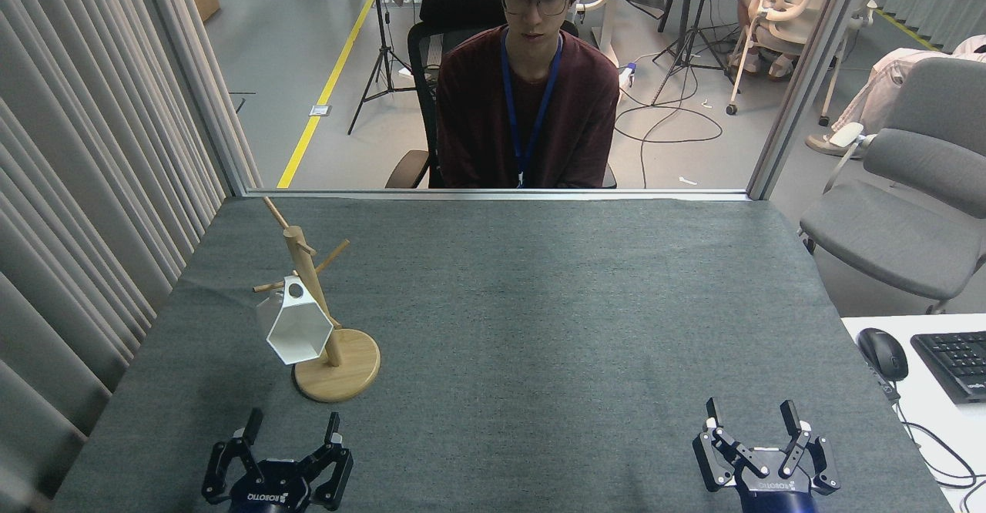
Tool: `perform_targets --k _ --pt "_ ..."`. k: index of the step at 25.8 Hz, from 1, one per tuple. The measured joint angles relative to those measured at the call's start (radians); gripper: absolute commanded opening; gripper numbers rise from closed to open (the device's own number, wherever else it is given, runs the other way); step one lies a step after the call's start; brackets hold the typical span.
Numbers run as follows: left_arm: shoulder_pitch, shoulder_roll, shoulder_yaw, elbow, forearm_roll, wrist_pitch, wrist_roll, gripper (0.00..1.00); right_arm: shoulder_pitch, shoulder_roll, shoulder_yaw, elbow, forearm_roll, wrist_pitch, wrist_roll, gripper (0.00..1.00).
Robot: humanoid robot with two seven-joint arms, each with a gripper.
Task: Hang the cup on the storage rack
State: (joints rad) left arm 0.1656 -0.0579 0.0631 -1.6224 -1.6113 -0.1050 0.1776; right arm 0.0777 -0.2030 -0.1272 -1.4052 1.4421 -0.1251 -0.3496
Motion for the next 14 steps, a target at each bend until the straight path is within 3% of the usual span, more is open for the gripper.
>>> perform_targets --k 6,14 --pt "0.000 0.001 -0.059 0.000 0.001 0.064 0.037 0.99 -0.002 -0.003 0.000 0.000 0.000 0.000 0.000 0.99" --pt "0.000 0.000 -0.071 0.002 0.003 0.060 0.039 0.99 -0.002 -0.002 0.000 0.000 0.000 0.000 0.000 0.99"
